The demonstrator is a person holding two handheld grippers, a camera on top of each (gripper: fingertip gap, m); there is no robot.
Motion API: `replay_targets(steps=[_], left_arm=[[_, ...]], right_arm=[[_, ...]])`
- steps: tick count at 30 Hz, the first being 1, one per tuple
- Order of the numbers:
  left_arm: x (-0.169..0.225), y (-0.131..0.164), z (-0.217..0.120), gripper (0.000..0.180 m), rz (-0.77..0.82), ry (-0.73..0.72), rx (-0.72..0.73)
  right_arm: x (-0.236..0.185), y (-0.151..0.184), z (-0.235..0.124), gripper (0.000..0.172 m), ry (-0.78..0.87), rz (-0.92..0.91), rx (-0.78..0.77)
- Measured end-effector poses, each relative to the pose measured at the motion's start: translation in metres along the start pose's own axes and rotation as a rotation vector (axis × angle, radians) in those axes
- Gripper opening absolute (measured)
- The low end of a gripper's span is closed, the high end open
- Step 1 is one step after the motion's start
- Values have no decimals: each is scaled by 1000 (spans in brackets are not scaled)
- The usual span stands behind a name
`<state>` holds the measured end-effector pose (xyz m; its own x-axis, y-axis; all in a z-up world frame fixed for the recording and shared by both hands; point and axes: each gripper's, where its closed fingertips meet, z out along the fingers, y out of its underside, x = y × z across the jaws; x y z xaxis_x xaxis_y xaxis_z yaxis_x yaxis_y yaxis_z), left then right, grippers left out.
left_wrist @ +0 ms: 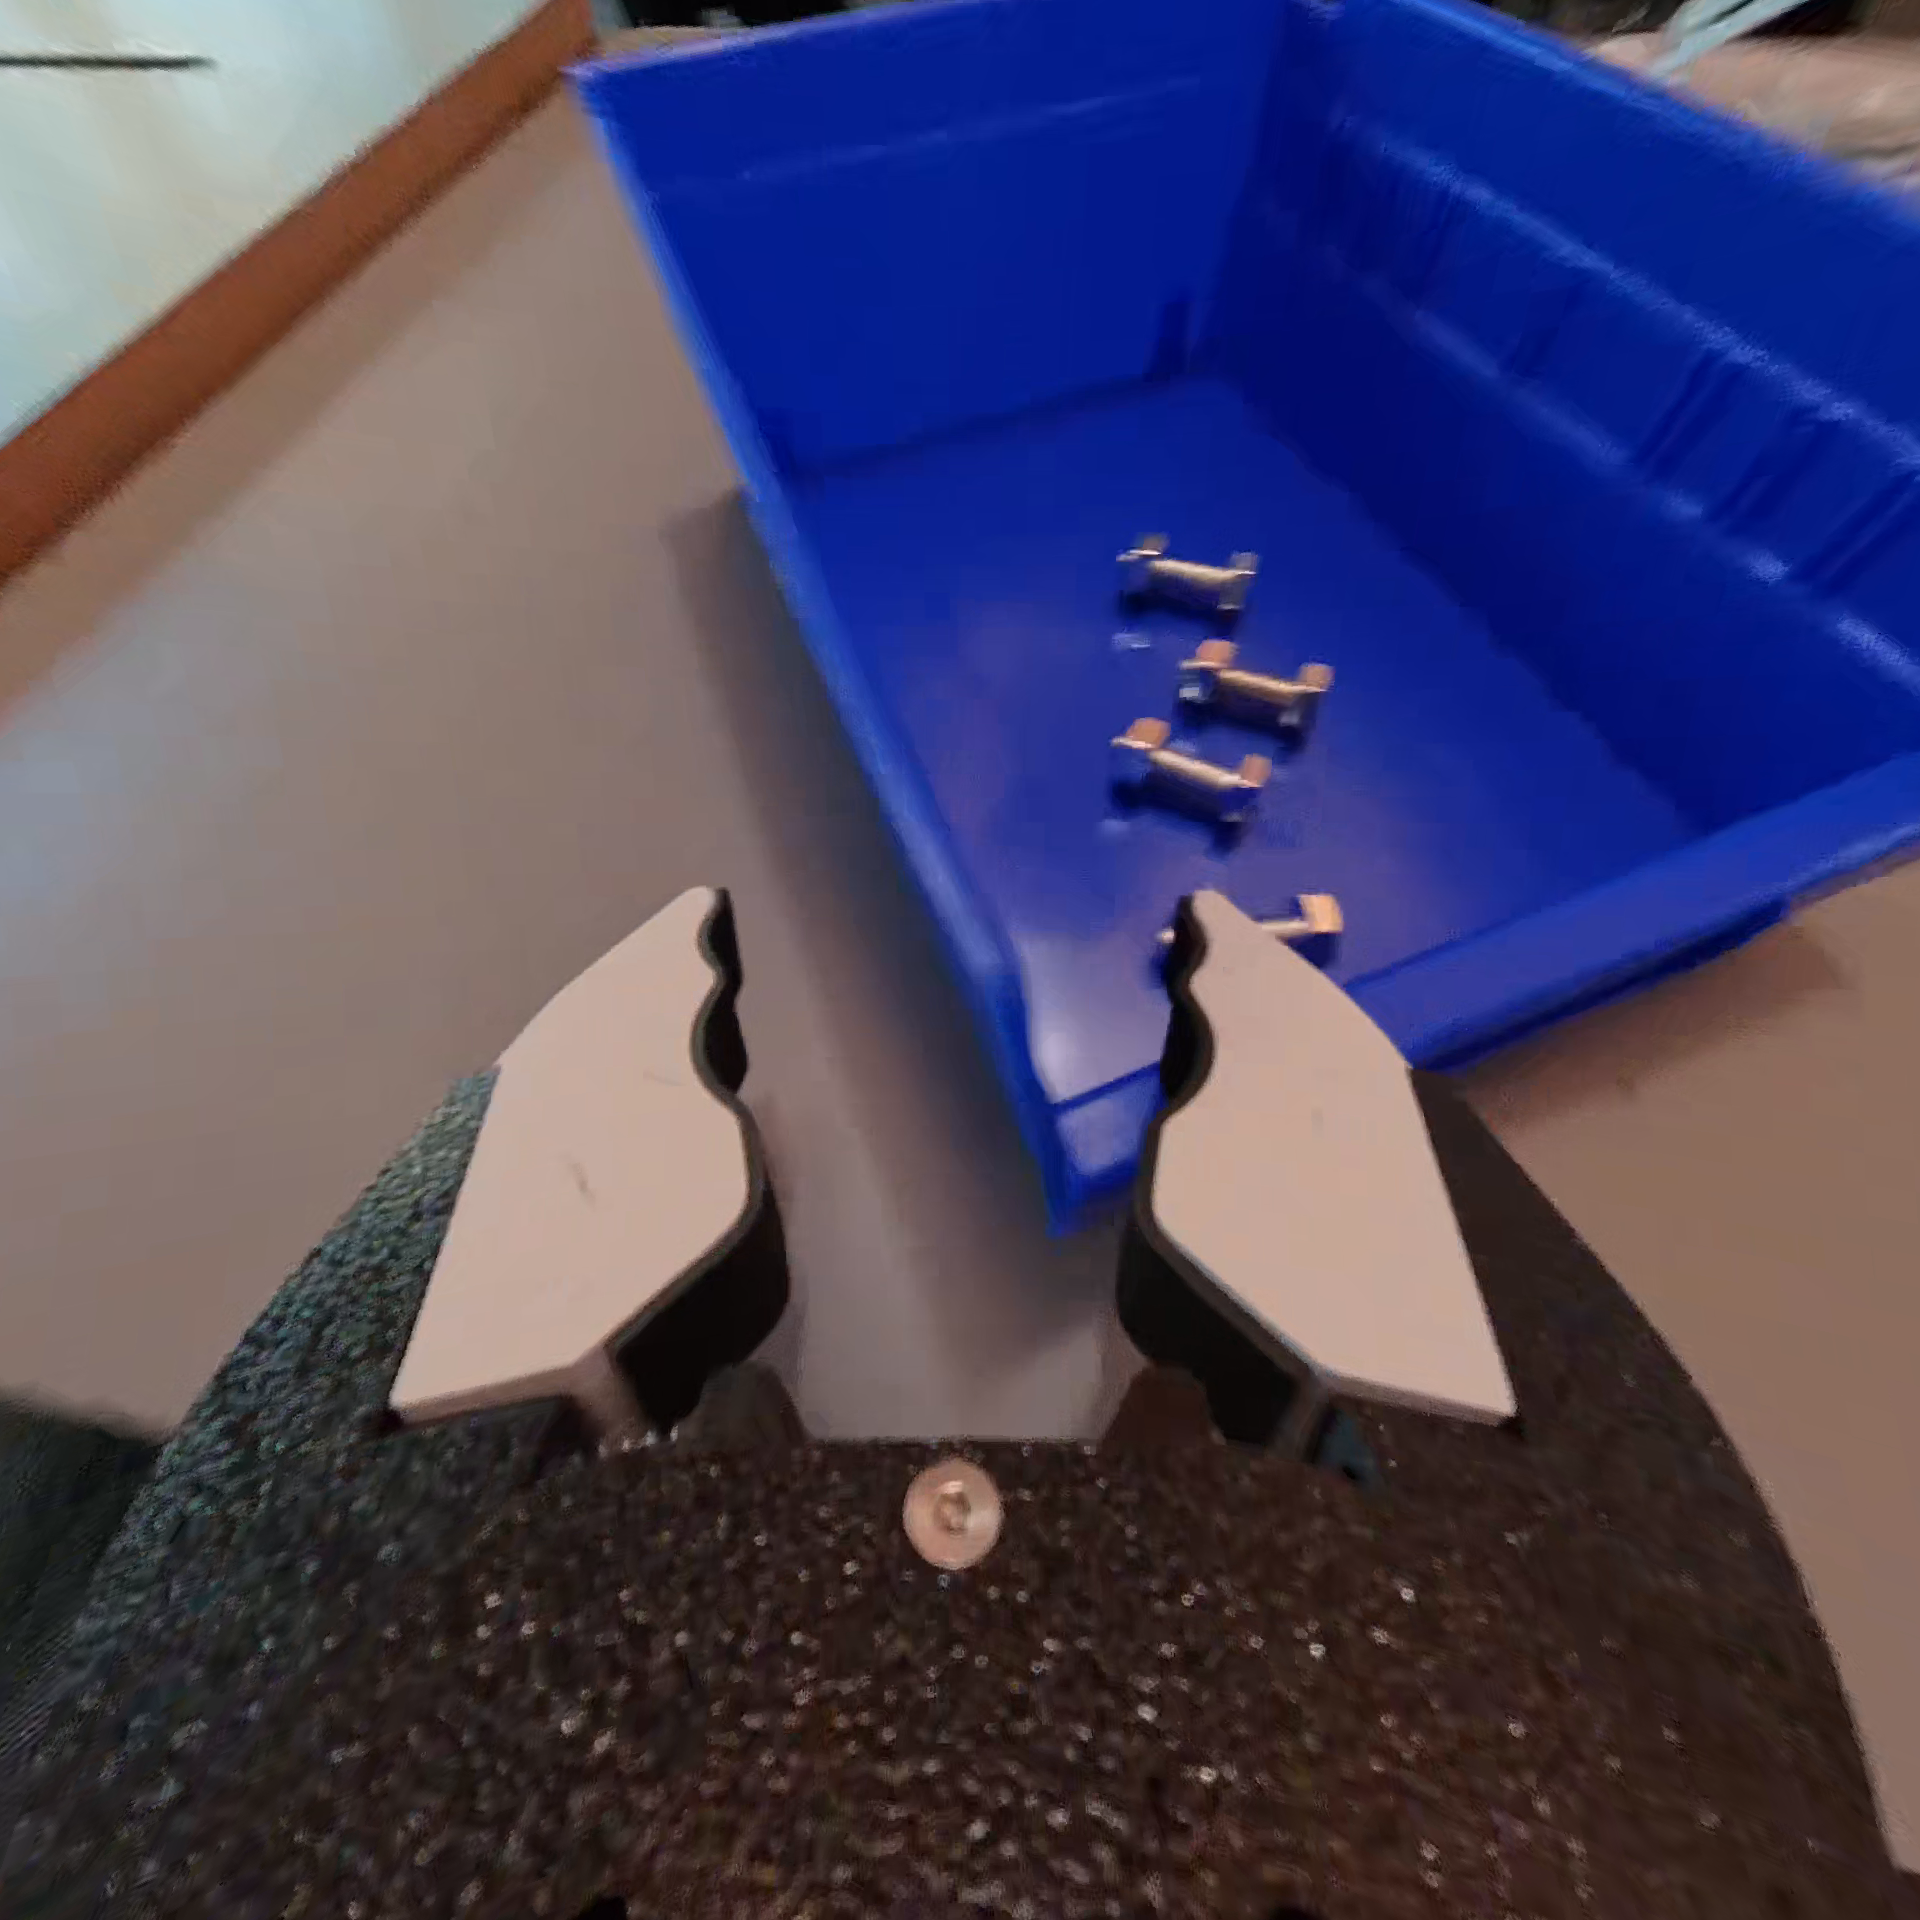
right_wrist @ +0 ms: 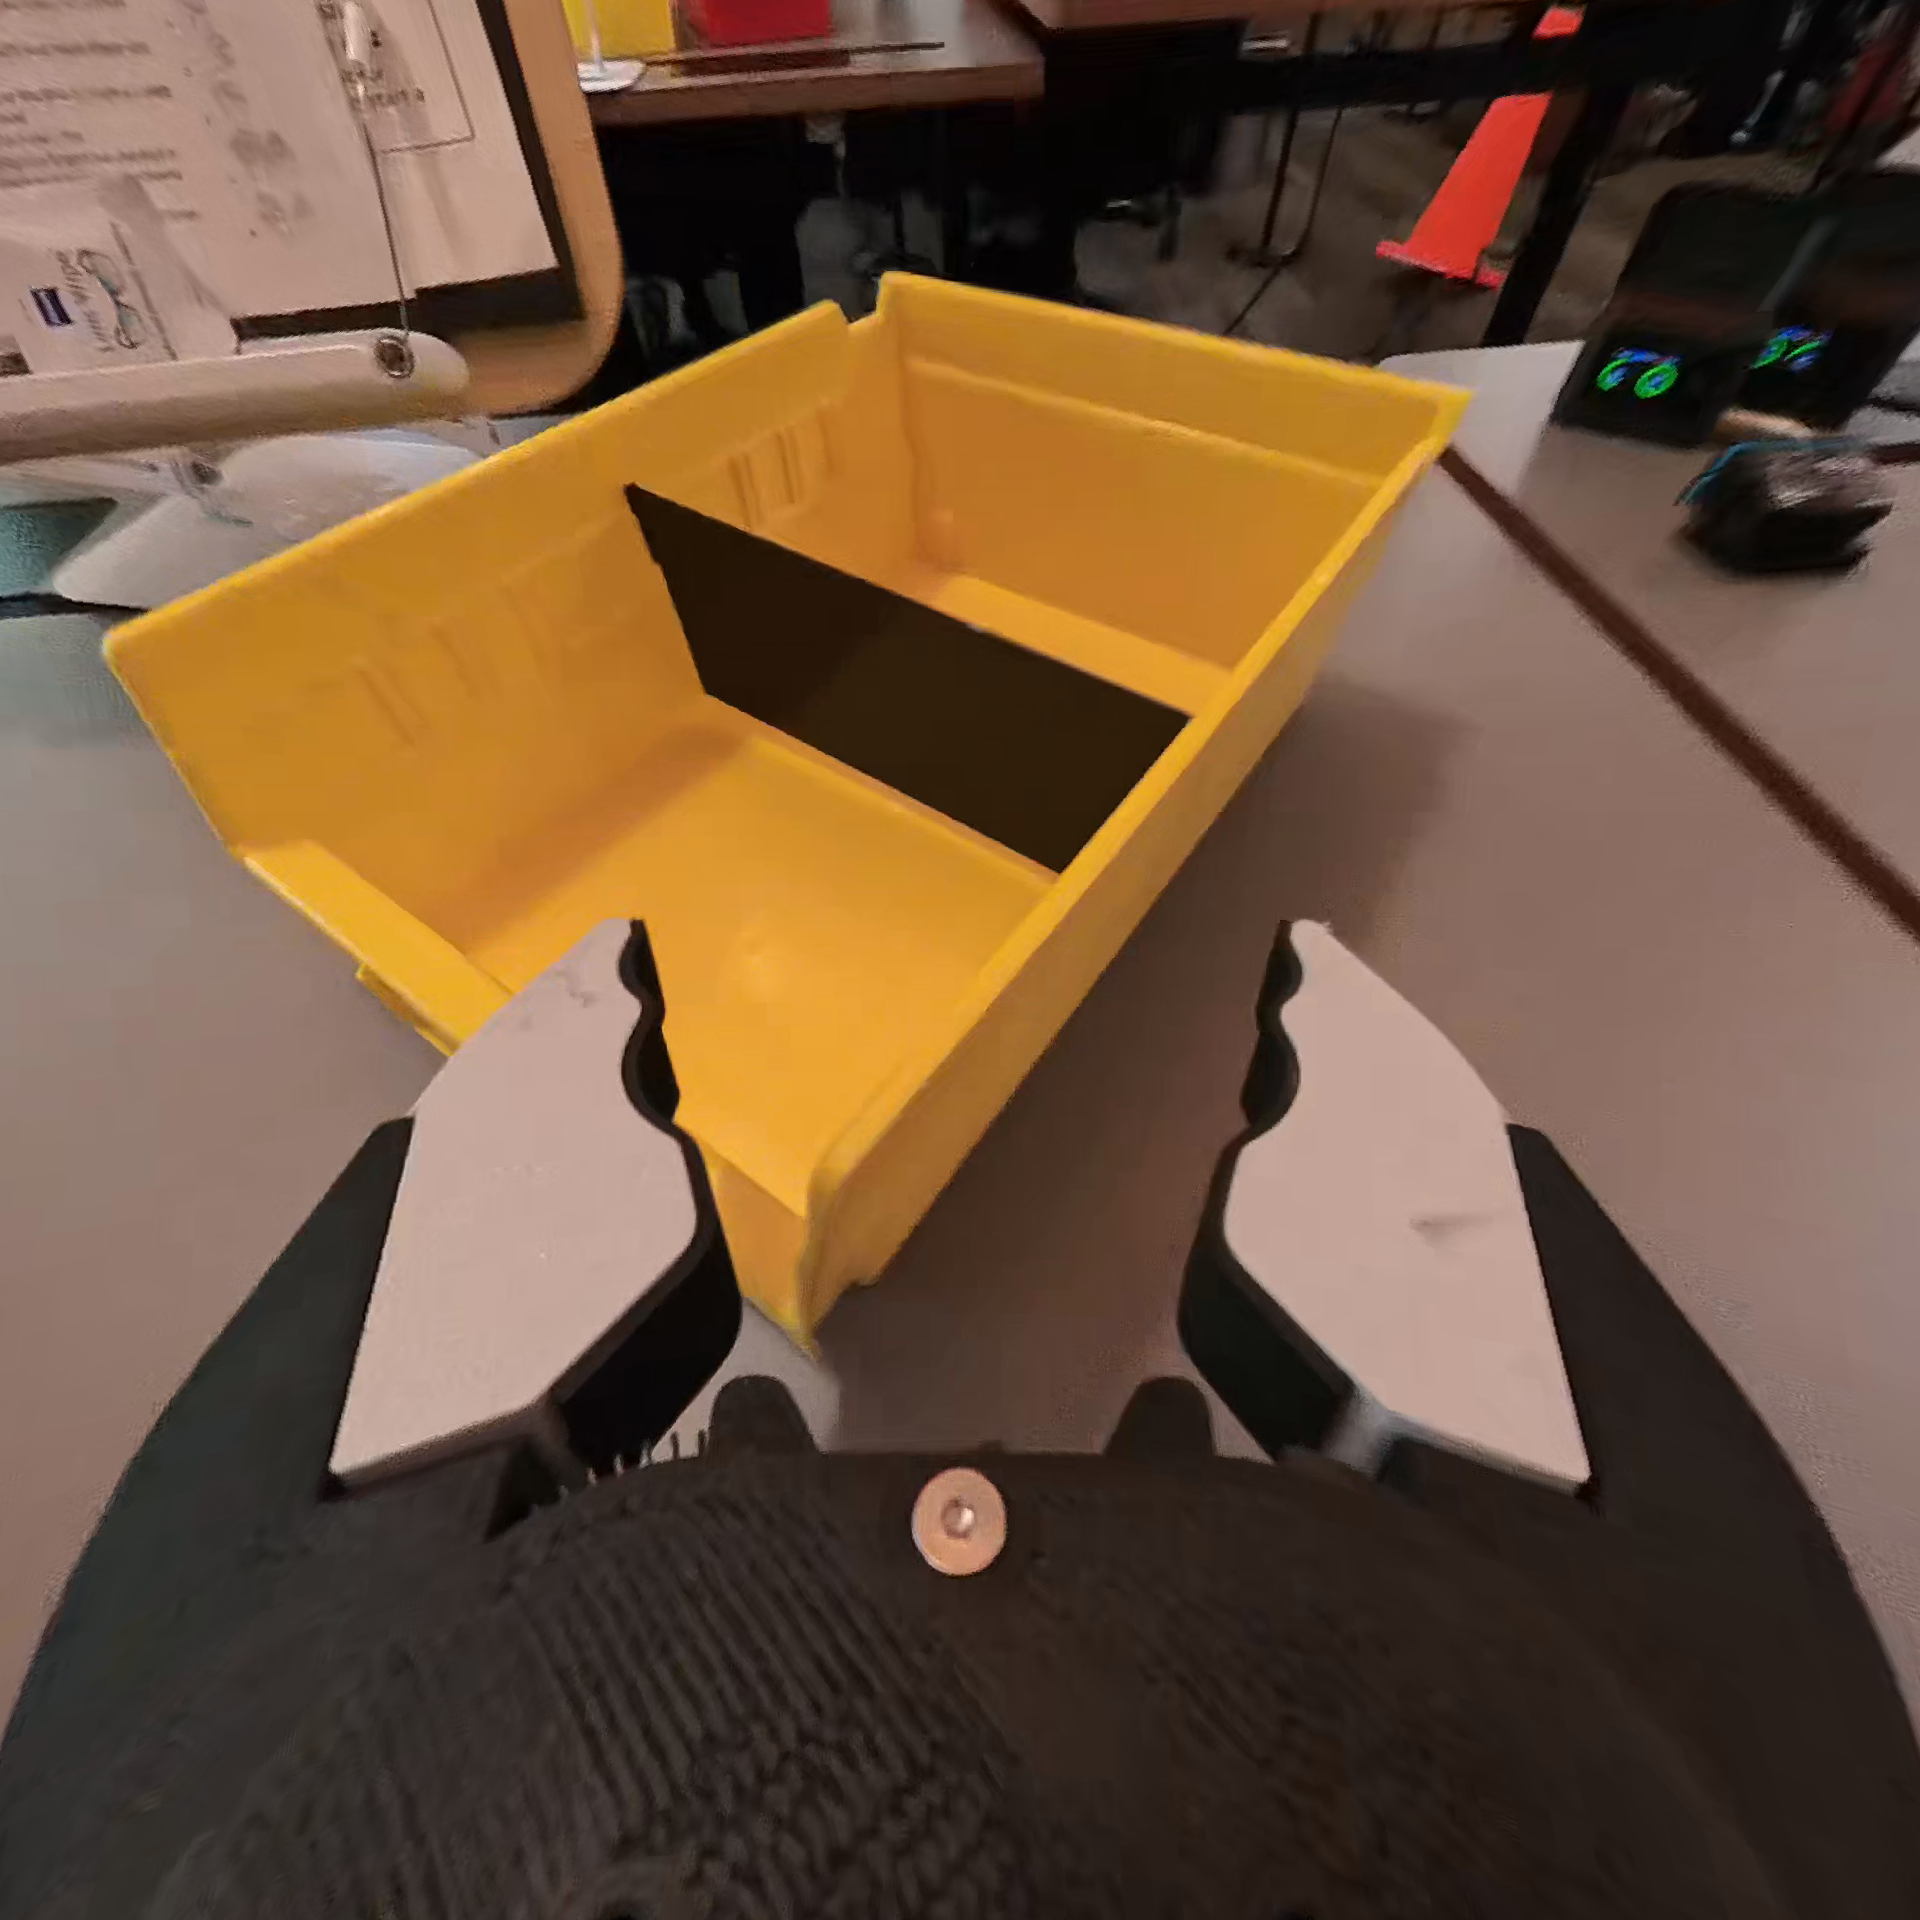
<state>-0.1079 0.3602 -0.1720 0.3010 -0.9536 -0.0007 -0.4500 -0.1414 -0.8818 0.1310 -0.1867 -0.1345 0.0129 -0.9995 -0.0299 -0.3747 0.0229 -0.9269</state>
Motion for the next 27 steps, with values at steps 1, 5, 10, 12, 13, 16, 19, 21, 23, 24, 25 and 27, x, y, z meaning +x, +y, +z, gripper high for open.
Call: replay_targets(steps=[1,5,10,12,13,16,19,21,23,24,25,27], left_arm=[[9,-4,5,74,-52,60,36],[5,-20,25,36,-174,97,76],[-45,-46,58,2,-49,-17,113],[-52,-55,75,2,-49,25,111],[-55,-59,82,2,-48,37,110],[-65,-70,103,2,-34,39,102],[-74,-79,120,2,-40,43,101],[-78,-82,127,2,-47,46,101],[-80,-84,129,2,-48,50,101],[-80,-84,129,2,-44,56,104],[-79,-85,129,2,-42,65,108],[-75,-90,124,14,-68,92,107]], right_arm=[[-8,4,6,108,-27,17,2],[-18,12,26,99,3,-77,14],[17,8,26,34,42,-117,23],[45,6,26,11,93,-171,50],[57,5,28,10,109,-188,46],[81,2,35,8,99,-202,12],[98,-1,41,7,61,-163,1],[114,-1,41,6,65,-164,-23],[120,-1,42,6,1,-154,-26],[121,-1,41,6,-30,-147,-31],[123,-1,40,6,-37,-148,-43],[124,-8,33,11,-16,-193,-23]])
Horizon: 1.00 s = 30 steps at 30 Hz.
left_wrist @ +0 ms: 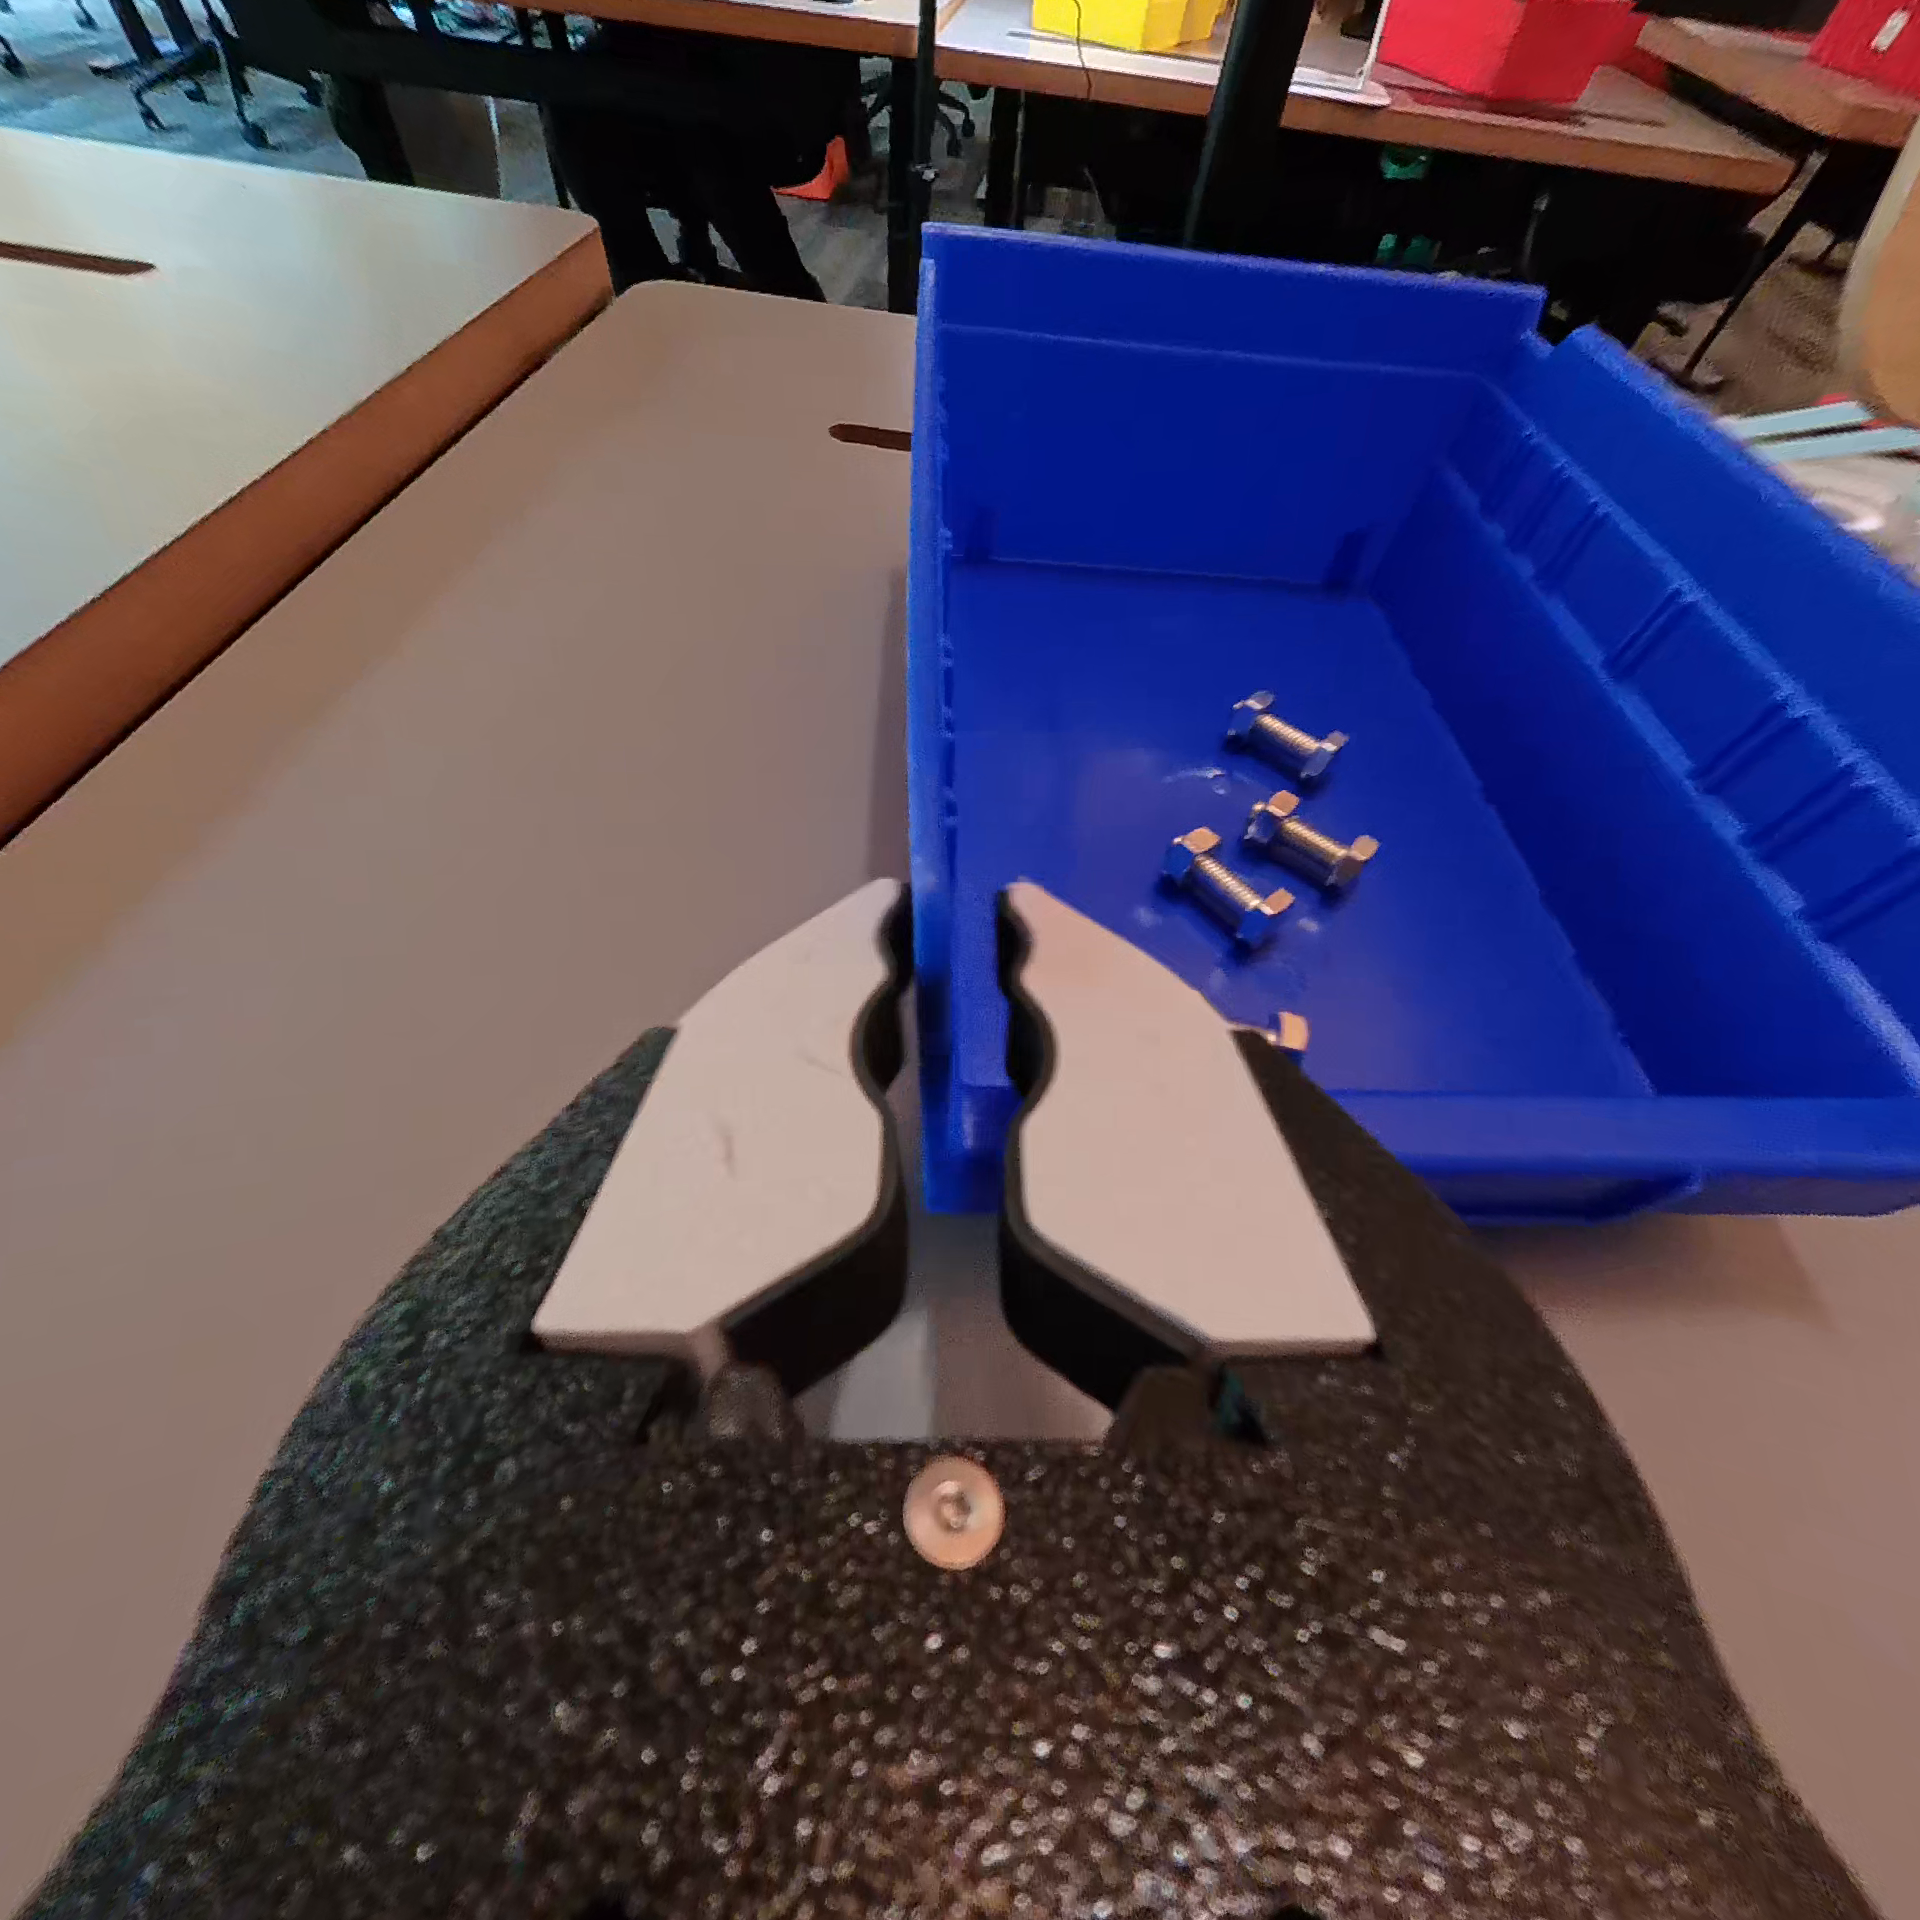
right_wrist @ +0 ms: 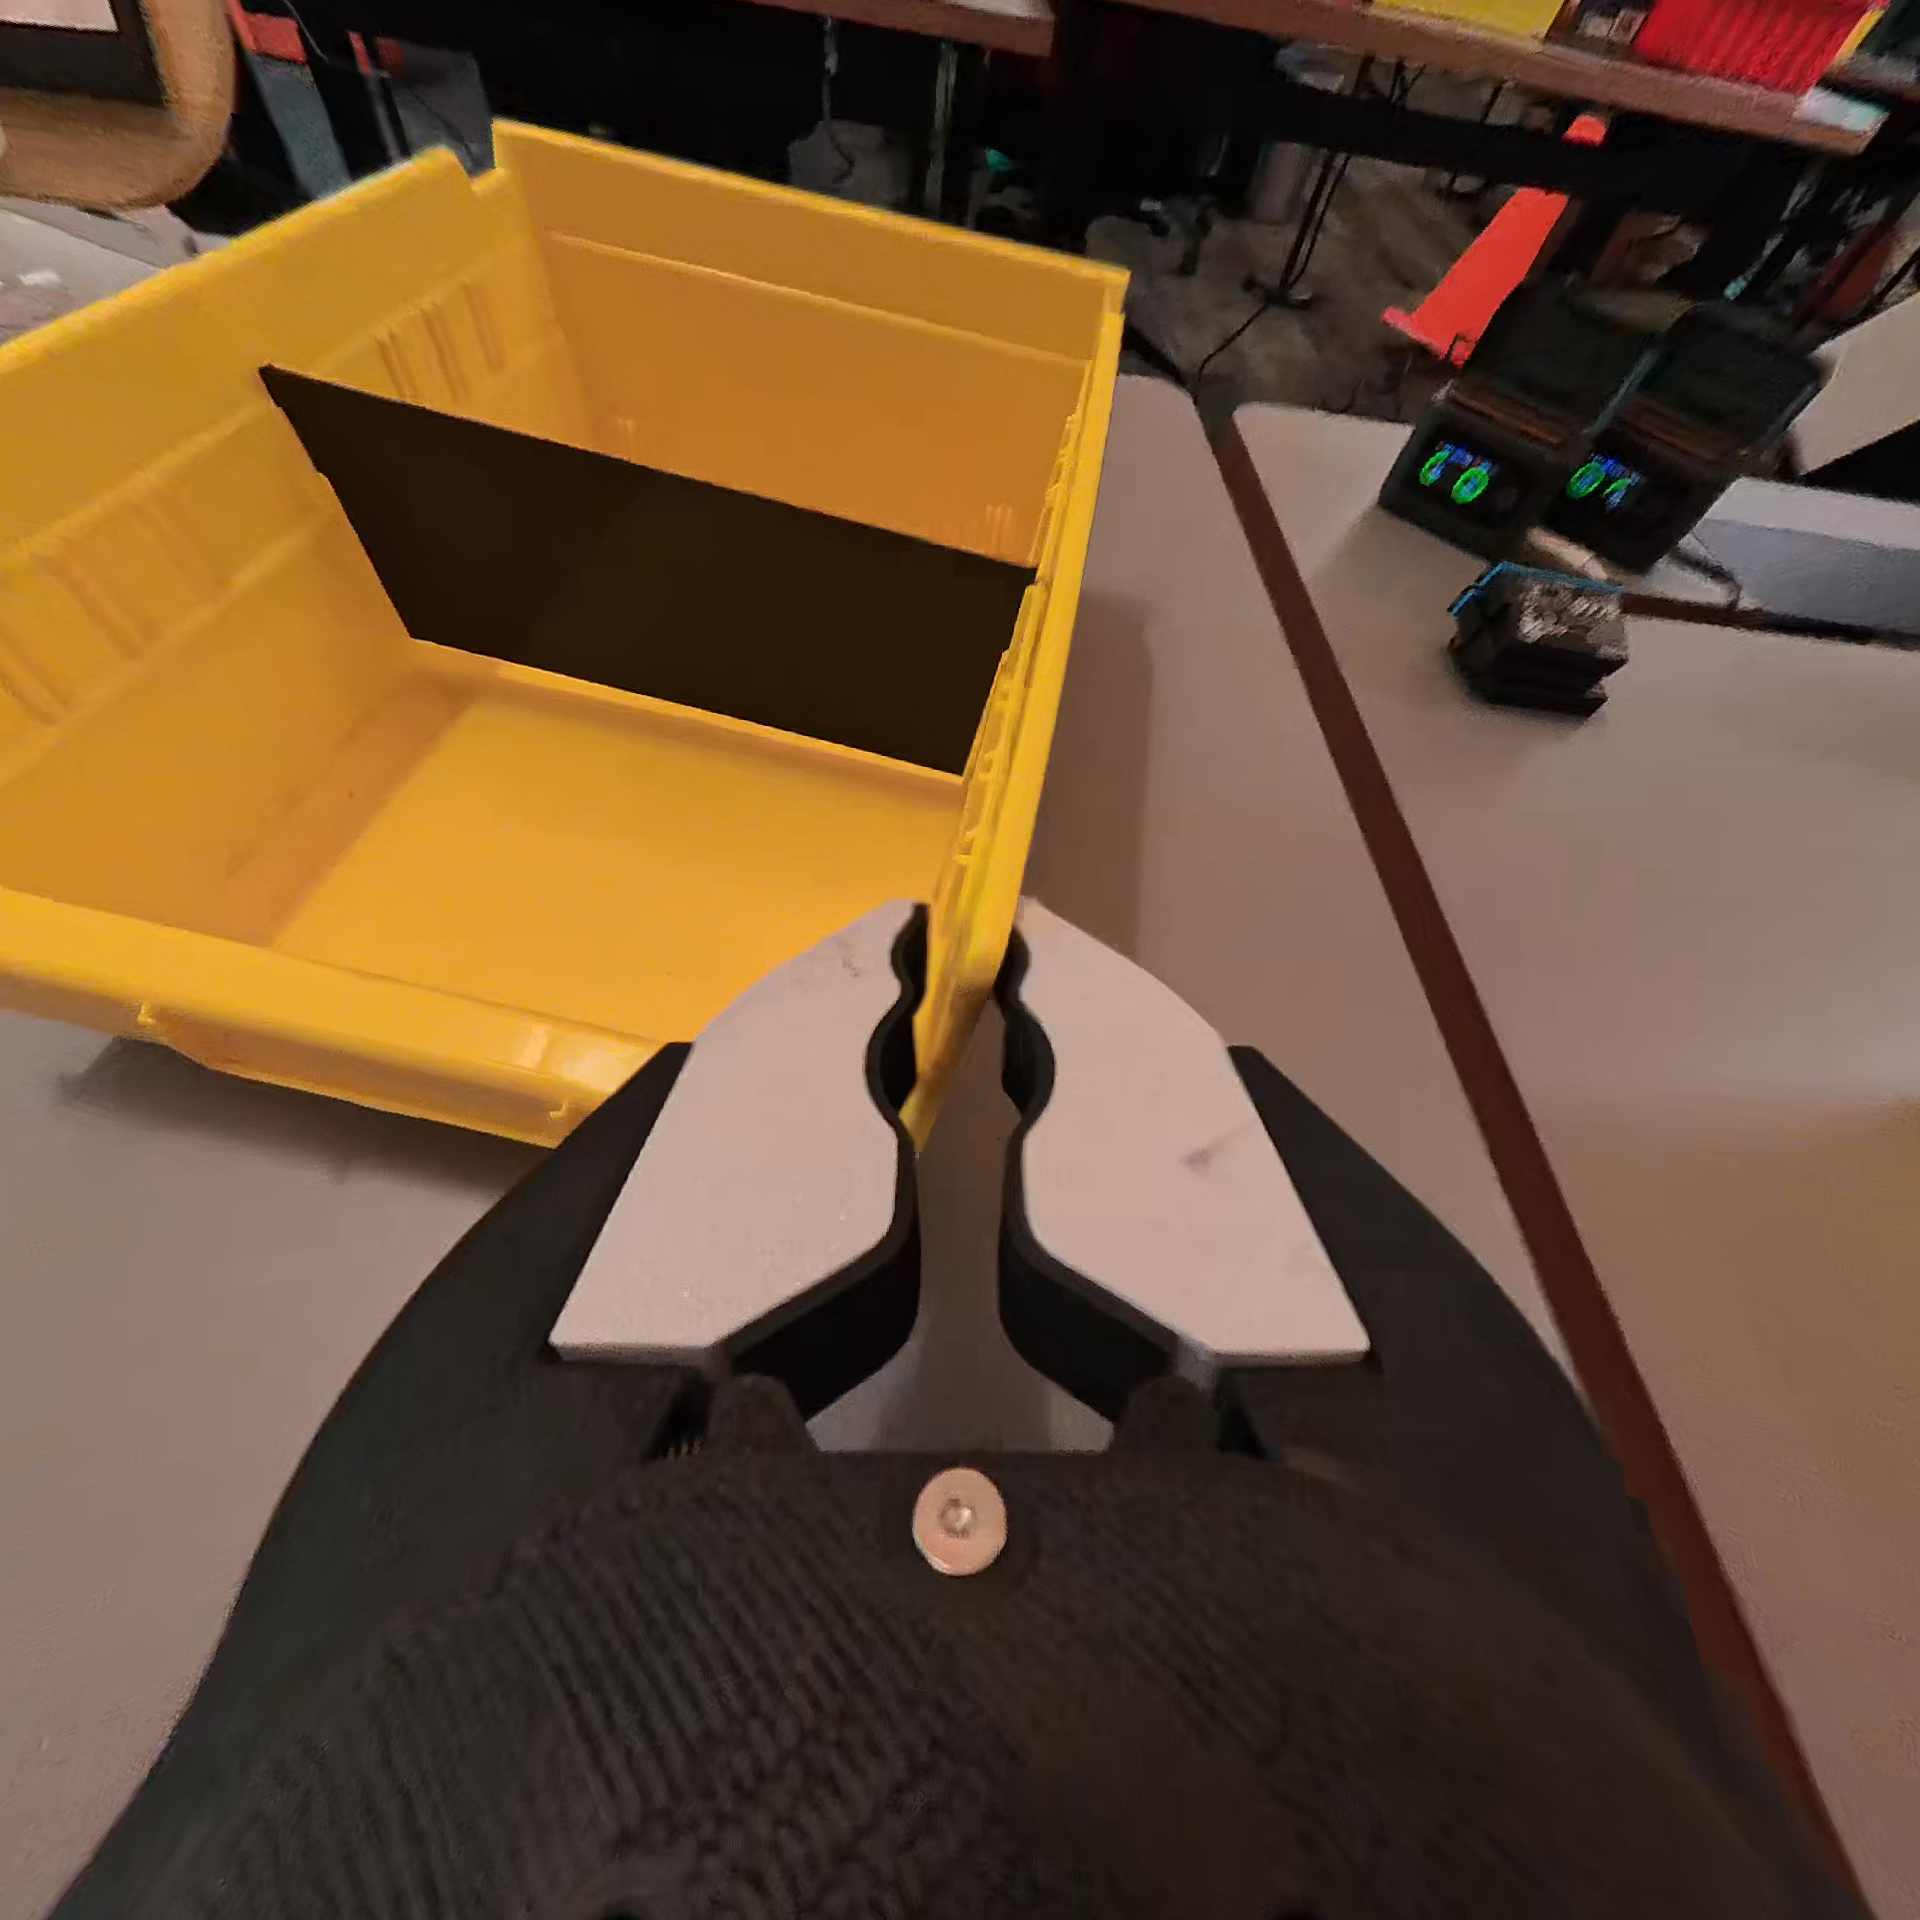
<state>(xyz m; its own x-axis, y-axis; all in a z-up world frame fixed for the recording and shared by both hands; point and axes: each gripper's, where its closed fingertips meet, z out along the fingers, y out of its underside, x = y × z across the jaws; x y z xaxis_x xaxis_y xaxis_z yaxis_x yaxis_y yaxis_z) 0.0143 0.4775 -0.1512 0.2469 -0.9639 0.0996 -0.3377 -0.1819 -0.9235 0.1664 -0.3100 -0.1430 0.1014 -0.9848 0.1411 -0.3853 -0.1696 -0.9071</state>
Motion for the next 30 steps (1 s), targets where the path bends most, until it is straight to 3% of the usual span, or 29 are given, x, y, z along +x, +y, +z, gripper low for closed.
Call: replay_targets(steps=[2,5,7,9,12,15,17,19,25,29,30], left_arm=[[10,-13,-9,38,-40,16,9],[39,-56,-26,56,35,-25,90],[86,-90,-29,56,85,37,159],[158,-115,-23,56,91,229,201],[252,-131,7,58,61,459,216],[297,-138,63,67,-60,524,256],[302,-146,98,69,-163,503,331],[299,-155,124,80,-220,470,423],[294,-195,164,95,-128,494,679],[299,-206,191,81,-123,585,699],[301,-210,193,75,-152,621,718]], right_arm=[[-3,-13,-14,33,32,-13,28],[-40,-51,-34,49,-59,34,105],[-80,-86,-39,56,-142,58,191],[-134,-123,-35,63,-277,72,265],[-182,-170,1,68,-368,157,315],[-201,-209,55,83,-449,330,286],[-201,-236,87,86,-458,367,330],[-193,-256,116,101,-434,382,397],[-186,-295,158,106,-627,515,572],[-214,-306,176,104,-807,471,557],[-217,-308,177,111,-838,430,586]])
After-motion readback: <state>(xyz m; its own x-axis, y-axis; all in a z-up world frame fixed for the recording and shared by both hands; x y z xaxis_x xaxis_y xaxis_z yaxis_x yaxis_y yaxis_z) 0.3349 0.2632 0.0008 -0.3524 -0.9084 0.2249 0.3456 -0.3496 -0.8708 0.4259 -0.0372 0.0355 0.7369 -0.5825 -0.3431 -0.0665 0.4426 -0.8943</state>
